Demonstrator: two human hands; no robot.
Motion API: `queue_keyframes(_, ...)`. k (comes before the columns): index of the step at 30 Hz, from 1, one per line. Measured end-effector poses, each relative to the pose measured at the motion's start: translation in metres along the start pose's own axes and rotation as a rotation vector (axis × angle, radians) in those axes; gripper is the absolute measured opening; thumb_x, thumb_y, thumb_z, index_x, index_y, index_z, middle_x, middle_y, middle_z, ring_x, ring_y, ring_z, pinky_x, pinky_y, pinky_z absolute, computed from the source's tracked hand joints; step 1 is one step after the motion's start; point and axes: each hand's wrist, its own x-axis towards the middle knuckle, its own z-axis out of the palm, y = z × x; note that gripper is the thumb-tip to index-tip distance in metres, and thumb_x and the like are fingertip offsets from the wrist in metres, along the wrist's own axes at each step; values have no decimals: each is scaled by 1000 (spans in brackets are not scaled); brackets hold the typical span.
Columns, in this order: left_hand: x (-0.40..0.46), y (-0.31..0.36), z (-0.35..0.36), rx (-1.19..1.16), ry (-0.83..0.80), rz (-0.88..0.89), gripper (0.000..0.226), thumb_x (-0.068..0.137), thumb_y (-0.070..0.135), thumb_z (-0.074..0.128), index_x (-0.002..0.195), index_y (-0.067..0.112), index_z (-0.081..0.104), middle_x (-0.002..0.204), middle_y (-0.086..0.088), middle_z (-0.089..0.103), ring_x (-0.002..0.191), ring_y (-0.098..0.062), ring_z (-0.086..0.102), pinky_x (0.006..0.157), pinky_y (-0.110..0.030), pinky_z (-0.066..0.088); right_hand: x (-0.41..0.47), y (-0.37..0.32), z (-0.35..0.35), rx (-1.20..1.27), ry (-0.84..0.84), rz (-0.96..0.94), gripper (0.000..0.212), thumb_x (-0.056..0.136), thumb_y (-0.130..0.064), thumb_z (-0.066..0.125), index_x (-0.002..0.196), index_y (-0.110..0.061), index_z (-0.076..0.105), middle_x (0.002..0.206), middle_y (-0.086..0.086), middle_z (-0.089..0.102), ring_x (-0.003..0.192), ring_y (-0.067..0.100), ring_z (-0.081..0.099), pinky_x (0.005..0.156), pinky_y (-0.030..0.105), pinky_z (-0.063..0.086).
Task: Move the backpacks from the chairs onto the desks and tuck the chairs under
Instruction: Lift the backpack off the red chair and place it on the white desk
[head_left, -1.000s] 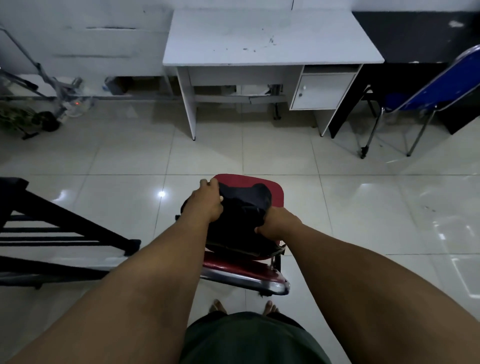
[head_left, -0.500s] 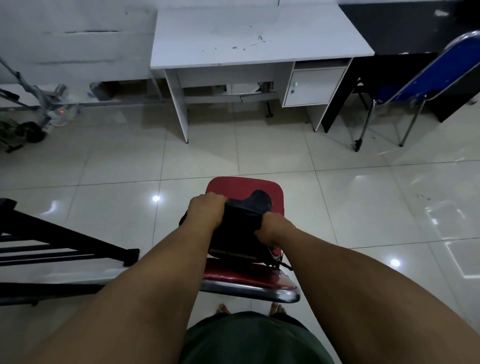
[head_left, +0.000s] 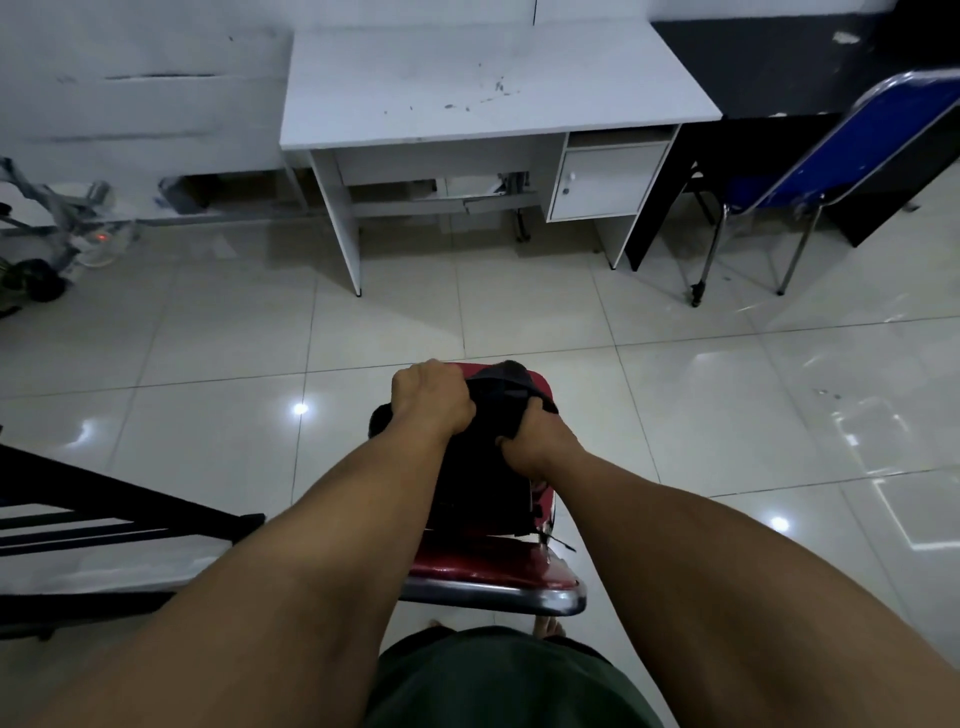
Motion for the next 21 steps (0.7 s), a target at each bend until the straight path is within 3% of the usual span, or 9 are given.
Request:
queue_keyframes(3,5,14,-19,-62,36,-66,25,85,22,53,106,15,65,106,-7,66,96,-27,63,71,-30,42,-2,-3,-11,69,54,-13,78,88,-35,63,145,-6,19,122,16,60,107,33,62,85,40,53)
queue_keyframes(5,9,20,-31,-115,37,-141,23,86,21,53,104,14,65,104,-7,65,95,-26,63,70,-30,44,-6,-7,-17,32,98,-60,81,84,-40,65,144,-6,22,129,15,54,111,33,60,88,42,53)
queue_keyframes(8,10,27,-42,-177,66,-204,19,87,22,53,100,15,65,102,-6,66,93,-26,63,68,-30,44,-10,-16,-21,-51,235,-186,76,82,-46,66,137,-7,32,135,12,42,111,32,58,79,40,48)
queue_keyframes(12,7,42,-54,-311,115,-264,19,89,24,55,99,14,66,101,-7,67,90,-25,62,68,-32,42,-15,-26,-29,105,260,-299,55,78,-43,64,119,-14,42,112,4,60,97,28,64,79,42,54)
queue_keyframes(15,8,47,-66,-495,126,-396,22,89,23,55,102,11,68,94,-7,63,80,-24,57,67,-33,44,-21,-28,-37,156,209,-340,57,74,-49,64,118,-18,46,100,-2,66,88,20,65,77,45,57)
queue_keyframes(19,8,58,-85,-756,134,-493,26,90,23,54,108,8,67,108,-9,67,97,-27,64,72,-34,46,-29,-31,-43,139,233,-366,87,67,-67,61,136,-19,38,127,1,56,107,24,62,86,44,54)
queue_keyframes(21,7,69,-95,-839,135,-490,27,92,24,54,108,7,67,107,-9,67,93,-26,63,72,-34,47,-31,-31,-44,72,299,-327,93,74,-61,62,145,-13,26,139,8,45,115,29,59,86,40,49)
